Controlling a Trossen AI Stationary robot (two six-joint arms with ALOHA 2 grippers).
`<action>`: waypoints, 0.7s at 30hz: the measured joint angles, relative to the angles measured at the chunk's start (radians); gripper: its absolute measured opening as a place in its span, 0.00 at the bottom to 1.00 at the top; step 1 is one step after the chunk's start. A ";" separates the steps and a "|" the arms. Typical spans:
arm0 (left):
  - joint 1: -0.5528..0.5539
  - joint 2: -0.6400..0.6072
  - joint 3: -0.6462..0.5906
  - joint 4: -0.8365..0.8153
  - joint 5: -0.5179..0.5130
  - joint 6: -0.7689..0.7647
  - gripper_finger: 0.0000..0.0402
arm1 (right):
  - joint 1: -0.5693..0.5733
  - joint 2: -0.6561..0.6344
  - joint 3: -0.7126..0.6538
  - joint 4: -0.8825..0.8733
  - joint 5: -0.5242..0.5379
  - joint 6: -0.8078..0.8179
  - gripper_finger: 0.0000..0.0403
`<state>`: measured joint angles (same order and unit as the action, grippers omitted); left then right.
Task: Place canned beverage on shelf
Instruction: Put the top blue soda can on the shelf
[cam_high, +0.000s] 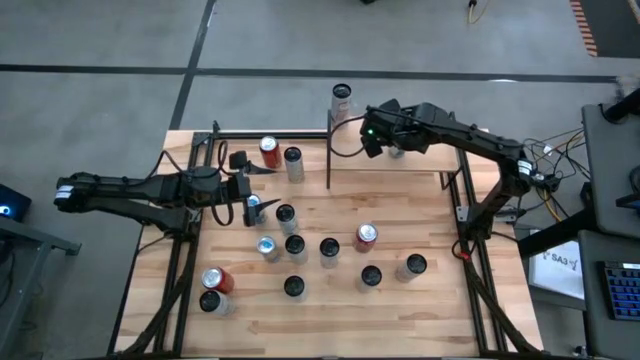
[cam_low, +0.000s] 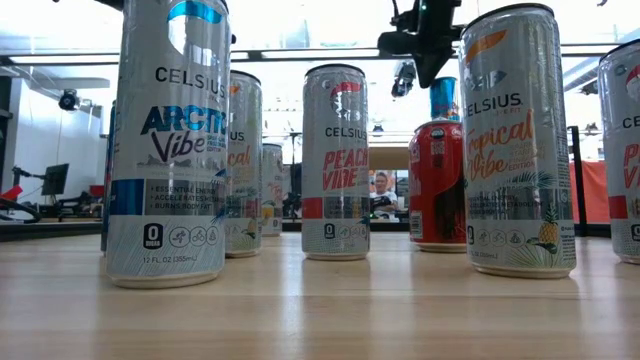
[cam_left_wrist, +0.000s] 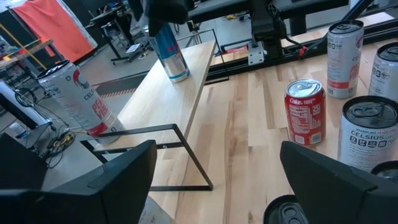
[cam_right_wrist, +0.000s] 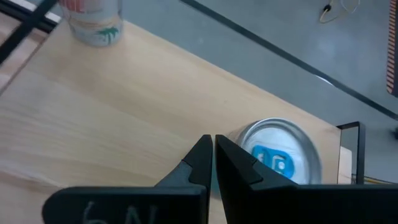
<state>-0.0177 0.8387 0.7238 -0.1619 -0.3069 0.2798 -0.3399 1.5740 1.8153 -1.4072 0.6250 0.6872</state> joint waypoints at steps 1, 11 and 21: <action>0.000 0.000 0.000 0.000 0.000 0.000 0.81 | 0.001 -0.001 0.006 0.000 0.000 -0.001 0.03; 0.000 0.000 0.000 0.000 0.000 0.000 0.81 | 0.006 -0.025 0.082 -0.004 -0.171 -0.057 0.03; 0.000 0.000 0.000 0.000 0.000 0.000 0.81 | 0.005 -0.046 0.090 -0.157 -0.381 -0.012 0.03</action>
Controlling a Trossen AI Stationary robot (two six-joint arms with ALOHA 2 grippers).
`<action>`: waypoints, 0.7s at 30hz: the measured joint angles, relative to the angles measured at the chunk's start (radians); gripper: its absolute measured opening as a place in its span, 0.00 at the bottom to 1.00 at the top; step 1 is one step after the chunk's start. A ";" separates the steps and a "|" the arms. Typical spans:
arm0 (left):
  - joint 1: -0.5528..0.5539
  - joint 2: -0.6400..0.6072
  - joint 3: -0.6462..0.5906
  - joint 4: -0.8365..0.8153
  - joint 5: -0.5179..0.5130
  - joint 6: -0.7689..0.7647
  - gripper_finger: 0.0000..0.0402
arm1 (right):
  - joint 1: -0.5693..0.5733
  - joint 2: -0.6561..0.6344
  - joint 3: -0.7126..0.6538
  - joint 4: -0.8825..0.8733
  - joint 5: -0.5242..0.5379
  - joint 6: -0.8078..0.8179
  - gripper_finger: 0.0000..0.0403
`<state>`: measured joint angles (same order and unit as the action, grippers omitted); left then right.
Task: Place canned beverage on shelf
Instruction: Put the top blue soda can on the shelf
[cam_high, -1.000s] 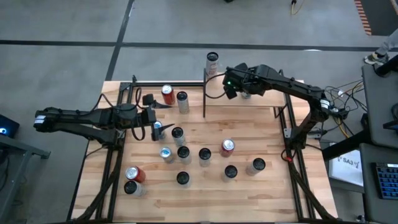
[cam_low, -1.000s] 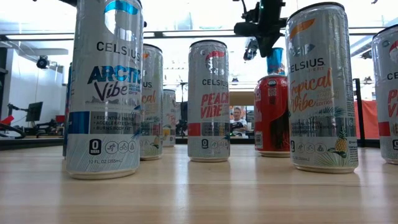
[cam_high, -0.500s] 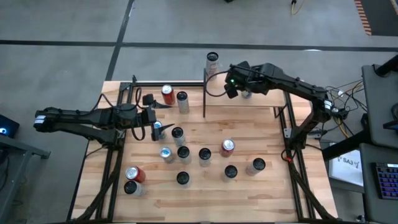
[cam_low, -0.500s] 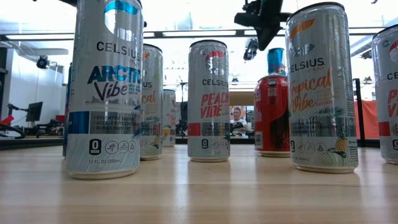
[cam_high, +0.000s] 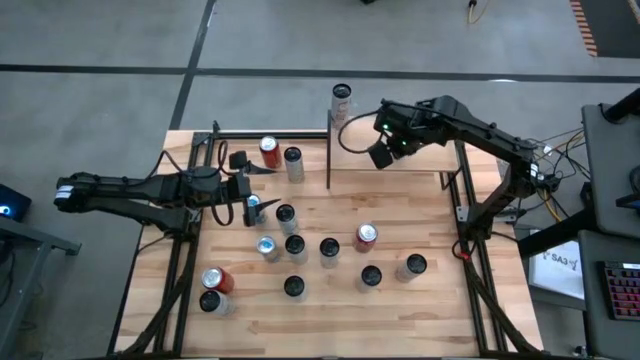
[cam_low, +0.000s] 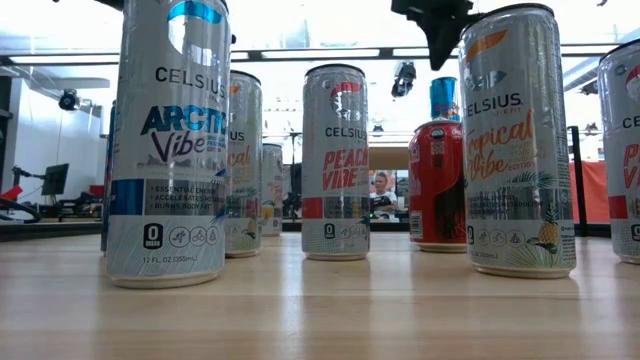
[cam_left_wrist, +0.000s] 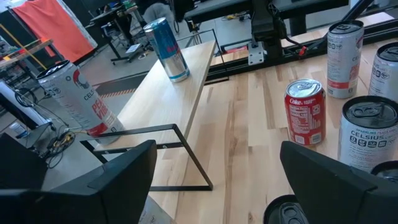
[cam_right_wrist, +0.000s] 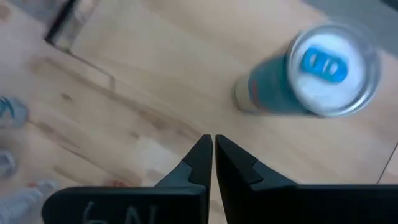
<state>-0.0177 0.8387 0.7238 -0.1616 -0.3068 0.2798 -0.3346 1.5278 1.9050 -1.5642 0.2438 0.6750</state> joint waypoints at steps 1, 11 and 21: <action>0.000 0.000 0.000 0.000 0.000 0.000 0.81 | -0.002 -0.001 -0.010 -0.005 -0.009 -0.001 0.03; 0.000 0.027 0.000 0.014 0.000 0.006 0.81 | -0.082 -0.008 -0.110 -0.007 0.013 -0.058 0.03; 0.000 0.037 -0.001 0.014 0.000 0.023 0.81 | -0.168 -0.008 -0.115 0.015 0.097 -0.100 0.03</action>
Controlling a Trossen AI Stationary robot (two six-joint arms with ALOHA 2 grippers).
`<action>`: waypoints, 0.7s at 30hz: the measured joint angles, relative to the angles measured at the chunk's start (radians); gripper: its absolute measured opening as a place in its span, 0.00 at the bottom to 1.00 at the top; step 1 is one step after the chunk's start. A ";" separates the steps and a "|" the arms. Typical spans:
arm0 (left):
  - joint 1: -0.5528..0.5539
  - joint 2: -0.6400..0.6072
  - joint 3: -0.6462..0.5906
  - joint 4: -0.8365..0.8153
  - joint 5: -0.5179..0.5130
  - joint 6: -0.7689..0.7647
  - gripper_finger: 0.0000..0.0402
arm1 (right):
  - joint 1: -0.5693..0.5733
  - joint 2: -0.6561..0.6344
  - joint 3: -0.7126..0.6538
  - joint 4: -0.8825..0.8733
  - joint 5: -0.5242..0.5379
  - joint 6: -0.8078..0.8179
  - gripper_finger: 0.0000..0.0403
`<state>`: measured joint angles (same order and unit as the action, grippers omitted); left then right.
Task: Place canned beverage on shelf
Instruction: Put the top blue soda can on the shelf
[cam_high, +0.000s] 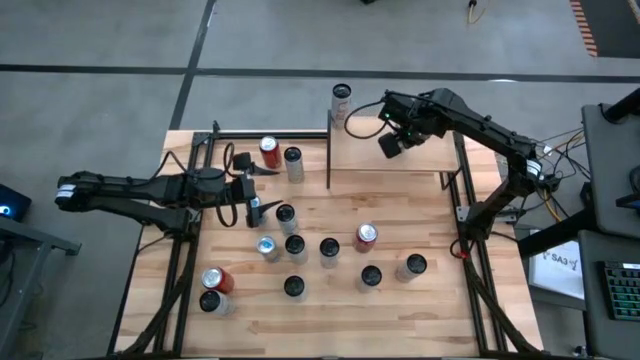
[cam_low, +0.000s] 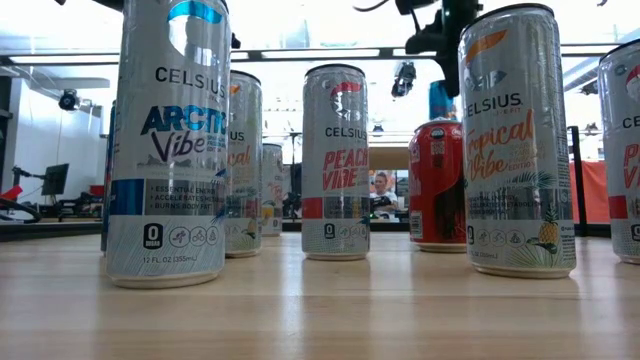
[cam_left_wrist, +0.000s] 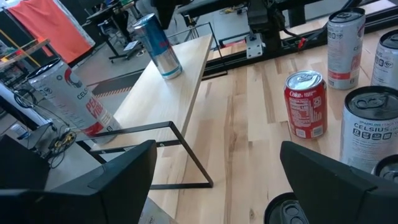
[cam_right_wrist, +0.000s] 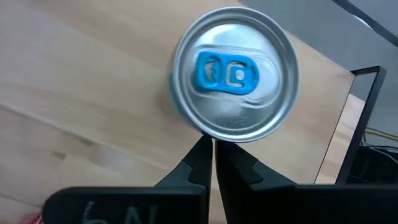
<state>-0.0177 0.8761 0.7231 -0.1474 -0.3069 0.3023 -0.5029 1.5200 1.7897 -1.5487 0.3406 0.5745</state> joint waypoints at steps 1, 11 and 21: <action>0.000 0.000 0.000 0.000 0.000 0.000 0.81 | -0.006 0.000 0.000 0.009 0.000 -0.007 0.03; 0.002 0.001 0.000 0.000 0.000 0.000 0.81 | -0.036 0.000 0.000 0.054 0.000 -0.028 0.03; 0.002 0.002 0.000 0.000 -0.001 0.004 0.81 | -0.006 0.033 -0.004 0.085 -0.094 -0.019 0.03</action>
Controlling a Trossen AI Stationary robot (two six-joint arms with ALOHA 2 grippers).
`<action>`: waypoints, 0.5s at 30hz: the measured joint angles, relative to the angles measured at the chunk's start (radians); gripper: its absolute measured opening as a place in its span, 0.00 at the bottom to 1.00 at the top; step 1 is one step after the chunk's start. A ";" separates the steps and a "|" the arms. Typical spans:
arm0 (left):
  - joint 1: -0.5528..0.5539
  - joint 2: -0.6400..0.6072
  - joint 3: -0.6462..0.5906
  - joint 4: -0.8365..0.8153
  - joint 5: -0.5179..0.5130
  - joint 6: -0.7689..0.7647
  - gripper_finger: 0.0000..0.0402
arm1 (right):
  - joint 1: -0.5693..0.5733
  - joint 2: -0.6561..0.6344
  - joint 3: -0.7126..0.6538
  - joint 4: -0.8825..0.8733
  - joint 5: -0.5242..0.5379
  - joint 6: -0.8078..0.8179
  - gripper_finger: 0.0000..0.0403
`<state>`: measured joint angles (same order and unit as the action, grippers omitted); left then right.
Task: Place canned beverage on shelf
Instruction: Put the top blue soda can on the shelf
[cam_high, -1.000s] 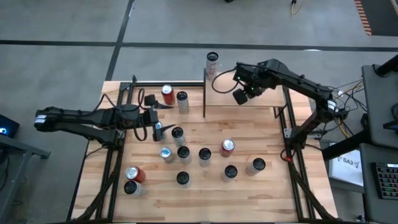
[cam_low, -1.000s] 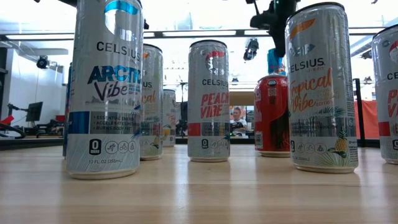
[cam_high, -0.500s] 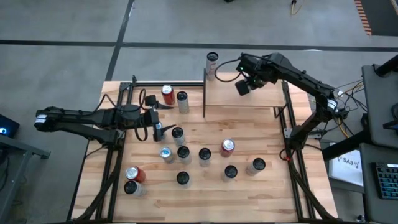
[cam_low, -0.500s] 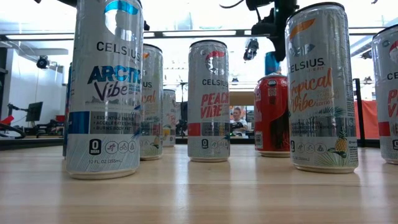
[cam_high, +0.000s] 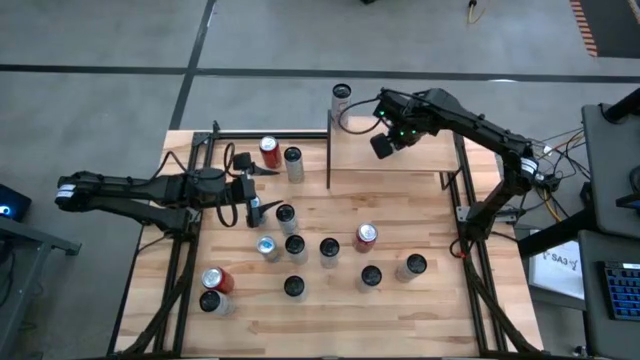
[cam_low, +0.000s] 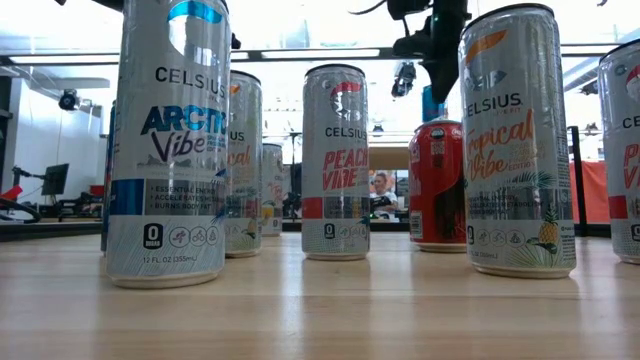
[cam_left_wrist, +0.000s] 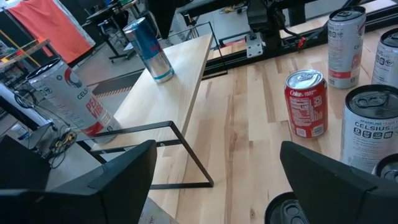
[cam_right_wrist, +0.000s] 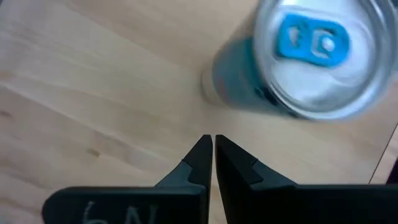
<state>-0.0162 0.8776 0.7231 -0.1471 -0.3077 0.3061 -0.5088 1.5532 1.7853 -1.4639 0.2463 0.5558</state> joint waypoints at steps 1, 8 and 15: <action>0.000 0.000 0.000 0.000 0.000 0.000 0.81 | 0.001 0.005 -0.001 0.009 0.013 0.000 0.03; 0.000 0.000 0.000 0.000 0.000 0.000 0.81 | -0.005 0.034 -0.001 0.066 0.082 -0.018 0.03; 0.000 0.000 0.000 0.000 0.000 0.000 0.81 | -0.026 0.049 -0.002 0.068 0.116 0.009 0.03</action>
<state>-0.0162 0.8776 0.7231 -0.1467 -0.3079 0.3061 -0.5345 1.6022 1.7832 -1.3956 0.3626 0.5646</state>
